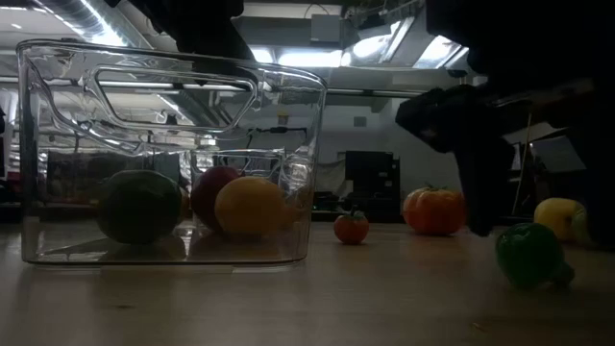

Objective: Sort produce into baskets
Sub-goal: Put the green mushroom into the top transparent bin

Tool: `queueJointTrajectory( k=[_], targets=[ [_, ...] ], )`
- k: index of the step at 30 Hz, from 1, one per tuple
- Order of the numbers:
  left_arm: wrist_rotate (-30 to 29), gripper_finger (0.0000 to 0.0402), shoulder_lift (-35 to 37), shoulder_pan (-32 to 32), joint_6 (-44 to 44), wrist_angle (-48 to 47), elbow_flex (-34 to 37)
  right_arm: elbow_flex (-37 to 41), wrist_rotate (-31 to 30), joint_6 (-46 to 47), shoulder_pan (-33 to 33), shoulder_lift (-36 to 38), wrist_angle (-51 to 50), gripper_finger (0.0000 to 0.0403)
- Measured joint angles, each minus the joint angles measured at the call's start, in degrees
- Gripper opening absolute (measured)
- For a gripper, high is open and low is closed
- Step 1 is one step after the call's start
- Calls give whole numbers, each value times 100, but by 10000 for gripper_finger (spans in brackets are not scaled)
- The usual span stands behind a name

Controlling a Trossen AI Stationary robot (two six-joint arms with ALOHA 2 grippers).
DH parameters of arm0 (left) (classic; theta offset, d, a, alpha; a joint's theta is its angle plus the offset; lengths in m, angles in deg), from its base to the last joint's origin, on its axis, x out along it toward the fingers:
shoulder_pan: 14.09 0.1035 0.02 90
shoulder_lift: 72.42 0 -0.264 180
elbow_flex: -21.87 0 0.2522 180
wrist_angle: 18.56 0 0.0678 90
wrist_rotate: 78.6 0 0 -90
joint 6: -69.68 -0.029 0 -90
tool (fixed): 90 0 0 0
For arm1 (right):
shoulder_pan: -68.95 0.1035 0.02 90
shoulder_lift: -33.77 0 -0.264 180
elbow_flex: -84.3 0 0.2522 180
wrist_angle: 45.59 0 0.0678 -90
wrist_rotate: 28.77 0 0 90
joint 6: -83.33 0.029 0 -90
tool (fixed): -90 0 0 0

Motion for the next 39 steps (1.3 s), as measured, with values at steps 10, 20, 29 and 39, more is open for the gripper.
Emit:
queueJointTrajectory(
  k=[10, 20, 29, 39],
  targets=[
    [0, 250, 0, 2, 0, 2, 0, -2, 245, -176, -113, -127, 64, 234],
    [0, 250, -1, 2, 0, 1, 0, -2, 345, -182, -137, -129, 49, 219],
    [0, 250, 0, 0, 0, 0, 0, 161, 393, -152, -135, -133, 317, 158],
    [-2, 250, -2, 0, 0, 2, 0, 166, 393, -143, -135, -133, 320, 143]
  ],
)
